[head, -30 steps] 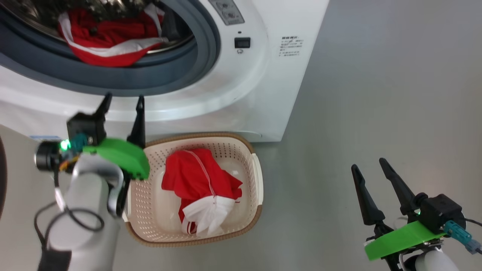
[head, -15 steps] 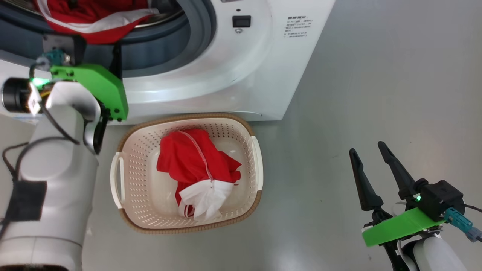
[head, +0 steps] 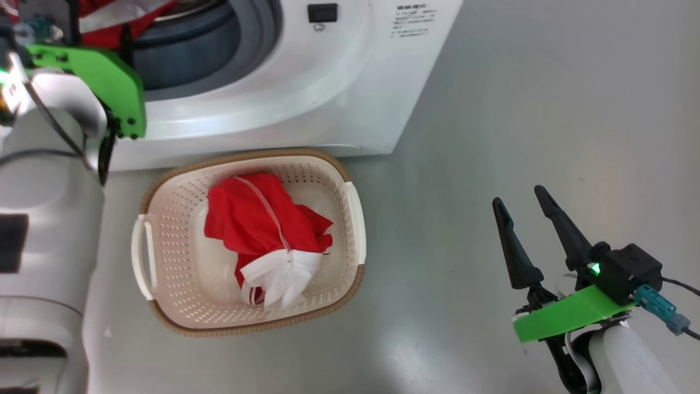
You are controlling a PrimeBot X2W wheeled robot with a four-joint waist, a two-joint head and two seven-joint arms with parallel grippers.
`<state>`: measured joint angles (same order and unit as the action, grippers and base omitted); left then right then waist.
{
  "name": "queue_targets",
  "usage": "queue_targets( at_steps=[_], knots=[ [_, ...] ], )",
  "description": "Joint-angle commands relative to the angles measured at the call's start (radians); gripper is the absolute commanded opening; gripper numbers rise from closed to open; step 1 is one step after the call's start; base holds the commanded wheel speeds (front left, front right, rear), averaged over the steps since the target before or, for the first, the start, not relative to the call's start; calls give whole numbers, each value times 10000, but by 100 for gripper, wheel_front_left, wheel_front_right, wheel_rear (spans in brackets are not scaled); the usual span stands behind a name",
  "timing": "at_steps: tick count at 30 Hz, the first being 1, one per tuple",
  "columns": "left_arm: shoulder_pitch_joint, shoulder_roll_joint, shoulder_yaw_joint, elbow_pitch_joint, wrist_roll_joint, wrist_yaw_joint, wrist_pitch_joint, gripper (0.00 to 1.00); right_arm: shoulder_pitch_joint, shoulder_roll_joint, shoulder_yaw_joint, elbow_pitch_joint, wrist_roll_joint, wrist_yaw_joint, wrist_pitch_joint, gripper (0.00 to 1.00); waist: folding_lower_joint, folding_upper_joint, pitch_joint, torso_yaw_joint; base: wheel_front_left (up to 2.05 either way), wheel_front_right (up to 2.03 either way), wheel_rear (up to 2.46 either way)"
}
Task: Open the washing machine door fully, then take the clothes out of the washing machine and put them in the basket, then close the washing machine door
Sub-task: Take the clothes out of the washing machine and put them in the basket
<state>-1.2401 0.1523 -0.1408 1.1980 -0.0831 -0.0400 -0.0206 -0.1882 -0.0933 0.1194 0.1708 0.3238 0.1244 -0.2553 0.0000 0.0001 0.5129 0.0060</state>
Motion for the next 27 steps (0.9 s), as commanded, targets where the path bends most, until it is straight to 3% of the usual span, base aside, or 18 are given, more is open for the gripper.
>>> queue_targets(
  at_steps=[1, 25, 27],
  knots=[
    [-290, 583, 56, -89, 79, 117, -124, 100, -98, 9, 283, -232, 71, 63, -65, 100, 0, -1, 185, -154, 0, 0, 0],
    [-1230, 1497, -812, 824, 528, 462, -164, 100, -534, 192, 646, -214, 156, 63, -65, 100, 0, -1, 851, -748, 0, 0, 0],
    [-1226, 1554, -905, 843, 578, 482, -113, 92, -541, 202, 650, -229, 156, 63, -65, 100, 0, -1, 857, -779, 0, 0, 0]
  ],
)
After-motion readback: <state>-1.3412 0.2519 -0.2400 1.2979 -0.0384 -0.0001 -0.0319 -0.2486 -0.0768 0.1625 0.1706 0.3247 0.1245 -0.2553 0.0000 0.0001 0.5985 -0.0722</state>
